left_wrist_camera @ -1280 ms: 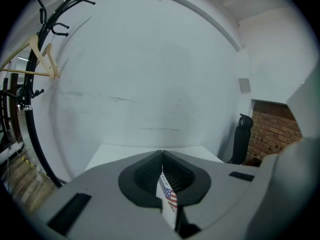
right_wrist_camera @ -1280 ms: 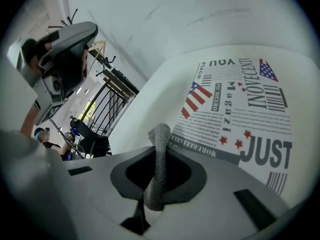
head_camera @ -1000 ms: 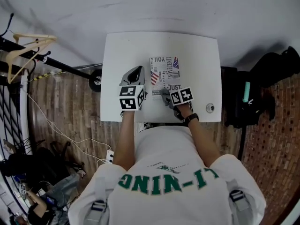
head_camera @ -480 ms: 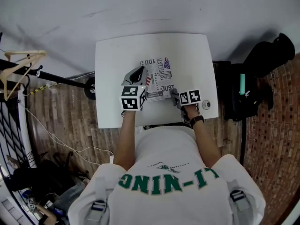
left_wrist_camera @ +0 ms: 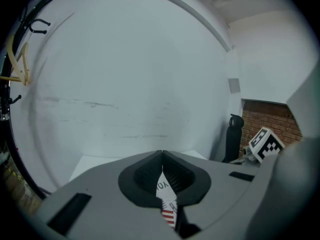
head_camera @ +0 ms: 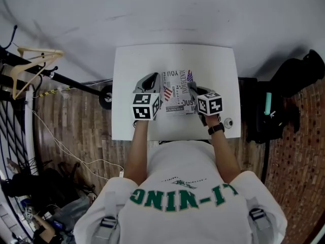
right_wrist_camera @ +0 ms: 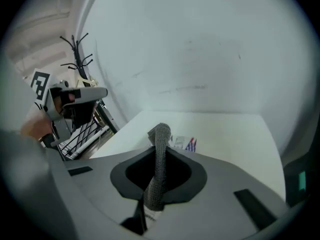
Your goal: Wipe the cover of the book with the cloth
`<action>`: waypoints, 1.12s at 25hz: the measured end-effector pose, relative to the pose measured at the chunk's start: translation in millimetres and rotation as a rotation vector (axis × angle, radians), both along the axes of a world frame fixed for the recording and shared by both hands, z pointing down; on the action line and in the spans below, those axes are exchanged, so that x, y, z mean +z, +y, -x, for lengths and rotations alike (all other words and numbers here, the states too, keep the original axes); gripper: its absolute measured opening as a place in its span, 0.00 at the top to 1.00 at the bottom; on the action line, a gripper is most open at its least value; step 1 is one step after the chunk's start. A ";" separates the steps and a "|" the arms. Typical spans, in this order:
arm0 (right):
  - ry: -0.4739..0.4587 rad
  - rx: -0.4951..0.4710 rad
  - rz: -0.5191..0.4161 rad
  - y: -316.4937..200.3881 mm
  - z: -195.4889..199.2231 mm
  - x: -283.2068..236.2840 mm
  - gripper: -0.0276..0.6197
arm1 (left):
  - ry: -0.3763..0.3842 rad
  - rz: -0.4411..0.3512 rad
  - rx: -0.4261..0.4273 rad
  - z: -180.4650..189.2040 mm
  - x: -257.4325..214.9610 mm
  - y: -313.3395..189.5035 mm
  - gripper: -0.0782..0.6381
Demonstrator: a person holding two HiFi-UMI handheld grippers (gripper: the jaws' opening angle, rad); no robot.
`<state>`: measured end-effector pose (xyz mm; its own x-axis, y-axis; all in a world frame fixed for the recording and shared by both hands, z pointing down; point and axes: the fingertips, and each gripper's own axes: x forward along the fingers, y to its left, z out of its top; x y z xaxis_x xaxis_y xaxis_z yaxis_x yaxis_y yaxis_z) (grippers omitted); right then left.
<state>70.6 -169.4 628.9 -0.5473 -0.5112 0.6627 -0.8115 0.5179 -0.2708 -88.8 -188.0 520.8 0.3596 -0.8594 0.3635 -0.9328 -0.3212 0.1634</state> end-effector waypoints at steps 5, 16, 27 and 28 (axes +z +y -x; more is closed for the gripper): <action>-0.016 0.026 -0.260 -46.3 21.5 -95.1 0.89 | -0.003 -0.060 -0.013 3.5 -34.1 -14.6 0.87; -0.105 0.176 -0.646 -83.1 9.8 -251.3 0.89 | -0.033 -0.275 -0.025 -9.7 -141.3 -40.0 0.87; -0.073 0.193 -0.680 -73.4 -0.5 -263.5 0.89 | -0.026 -0.315 -0.025 -22.9 -167.1 -39.7 0.87; -0.074 0.194 -0.677 -72.4 -0.9 -262.6 0.89 | -0.030 -0.312 -0.020 -24.6 -164.9 -38.9 0.87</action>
<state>71.5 -241.8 366.3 -0.4359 -0.8906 0.1295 -0.8981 0.4397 0.0010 -64.2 -226.9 355.9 0.3341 -0.9381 0.0912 -0.9425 -0.3326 0.0317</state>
